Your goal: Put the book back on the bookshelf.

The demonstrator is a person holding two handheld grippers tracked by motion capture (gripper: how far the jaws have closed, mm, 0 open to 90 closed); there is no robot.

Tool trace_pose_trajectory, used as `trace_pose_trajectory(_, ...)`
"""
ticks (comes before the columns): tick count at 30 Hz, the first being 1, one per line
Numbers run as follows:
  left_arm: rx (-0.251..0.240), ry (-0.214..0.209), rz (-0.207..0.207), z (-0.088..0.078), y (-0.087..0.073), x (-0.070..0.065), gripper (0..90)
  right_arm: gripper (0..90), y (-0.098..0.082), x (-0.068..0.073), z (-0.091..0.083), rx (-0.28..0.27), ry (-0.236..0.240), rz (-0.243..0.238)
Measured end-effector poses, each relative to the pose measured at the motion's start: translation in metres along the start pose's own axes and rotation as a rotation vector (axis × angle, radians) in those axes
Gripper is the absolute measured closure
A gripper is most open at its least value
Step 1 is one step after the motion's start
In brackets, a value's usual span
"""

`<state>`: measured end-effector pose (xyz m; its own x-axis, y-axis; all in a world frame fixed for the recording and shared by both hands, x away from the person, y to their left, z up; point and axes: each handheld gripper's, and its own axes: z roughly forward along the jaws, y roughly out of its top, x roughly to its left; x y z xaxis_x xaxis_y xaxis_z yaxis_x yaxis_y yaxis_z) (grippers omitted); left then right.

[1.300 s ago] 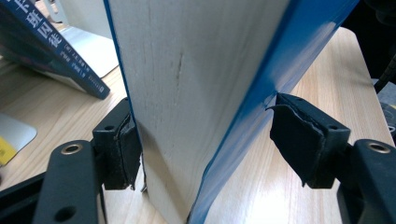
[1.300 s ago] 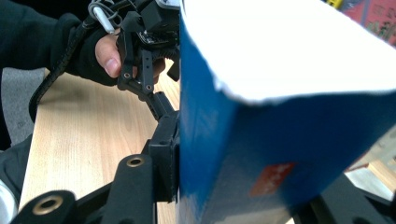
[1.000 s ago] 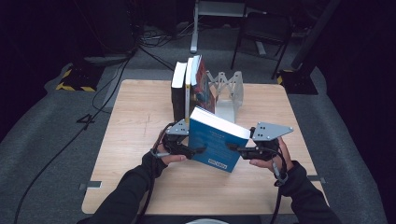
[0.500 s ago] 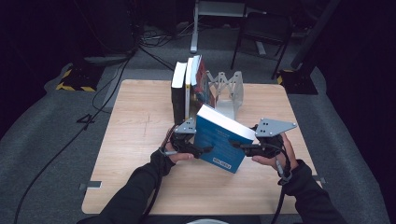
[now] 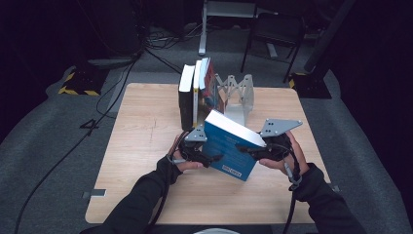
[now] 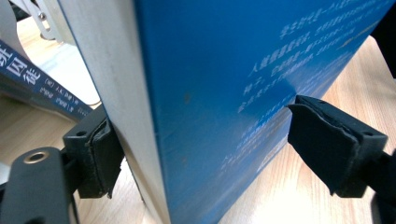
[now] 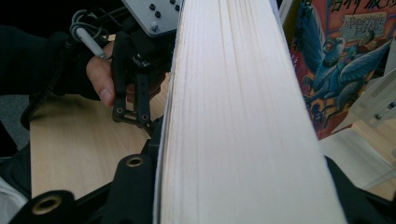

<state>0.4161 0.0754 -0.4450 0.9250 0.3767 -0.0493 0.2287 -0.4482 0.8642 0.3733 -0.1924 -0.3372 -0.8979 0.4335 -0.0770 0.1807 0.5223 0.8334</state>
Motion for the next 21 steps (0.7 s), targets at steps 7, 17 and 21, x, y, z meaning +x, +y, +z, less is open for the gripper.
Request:
trace_pose_trajectory(7, 0.149, 0.074, -0.007, -0.025, -0.032, -0.012, 22.1, 58.4, 0.002, 0.005, 0.000, 0.006, 0.012, -0.022)
trace_pose_trajectory(17, 0.289, 0.151, -0.048, -0.071, -0.091, -0.027, 21.5, 58.8, 0.000, -0.001, 0.000, 0.001, 0.005, 0.003)
trace_pose_trajectory(21, 0.305, 0.169, -0.066, -0.078, -0.104, -0.033, 19.8, 58.7, 0.001, 0.001, 0.000, 0.001, 0.002, 0.001)
